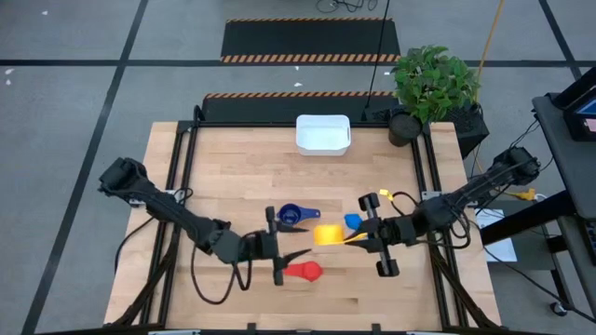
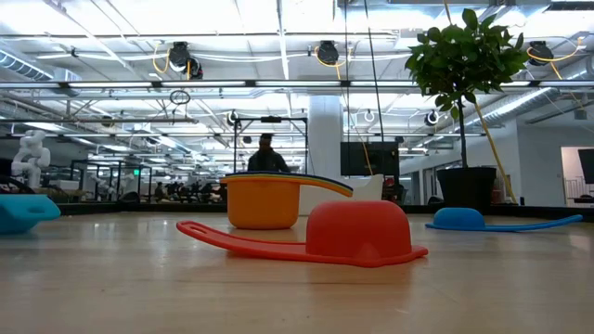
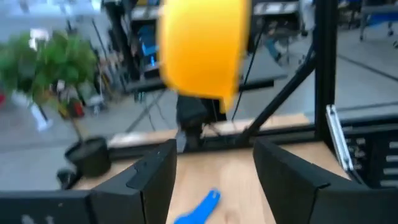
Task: Nest measuring cups in basket
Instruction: Stack the yellow measuring cup into the dark blue measuring cup
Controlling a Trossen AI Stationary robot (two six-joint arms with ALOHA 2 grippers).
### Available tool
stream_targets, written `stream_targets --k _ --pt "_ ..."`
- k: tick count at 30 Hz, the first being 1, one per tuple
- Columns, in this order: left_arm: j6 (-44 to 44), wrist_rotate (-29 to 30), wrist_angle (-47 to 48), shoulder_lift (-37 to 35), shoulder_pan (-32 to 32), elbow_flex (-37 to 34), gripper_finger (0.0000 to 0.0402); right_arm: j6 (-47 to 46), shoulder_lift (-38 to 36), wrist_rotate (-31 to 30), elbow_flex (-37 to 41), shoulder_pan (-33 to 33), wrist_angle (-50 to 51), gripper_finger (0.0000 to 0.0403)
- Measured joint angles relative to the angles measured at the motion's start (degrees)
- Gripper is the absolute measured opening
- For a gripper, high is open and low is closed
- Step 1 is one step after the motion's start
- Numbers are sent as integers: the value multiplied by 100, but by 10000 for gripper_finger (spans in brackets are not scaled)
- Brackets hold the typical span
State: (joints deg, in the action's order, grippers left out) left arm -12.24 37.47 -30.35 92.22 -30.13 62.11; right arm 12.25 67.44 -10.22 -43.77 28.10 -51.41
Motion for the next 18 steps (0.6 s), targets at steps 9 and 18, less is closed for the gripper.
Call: stream_targets --k 9,18 --pt "-242 -7 -784 169 -9 0 216 112 -4 2 0 2 -108 0" --pt "72 -616 -1369 475 215 0 185 112 -3 2 0 2 -99 0"
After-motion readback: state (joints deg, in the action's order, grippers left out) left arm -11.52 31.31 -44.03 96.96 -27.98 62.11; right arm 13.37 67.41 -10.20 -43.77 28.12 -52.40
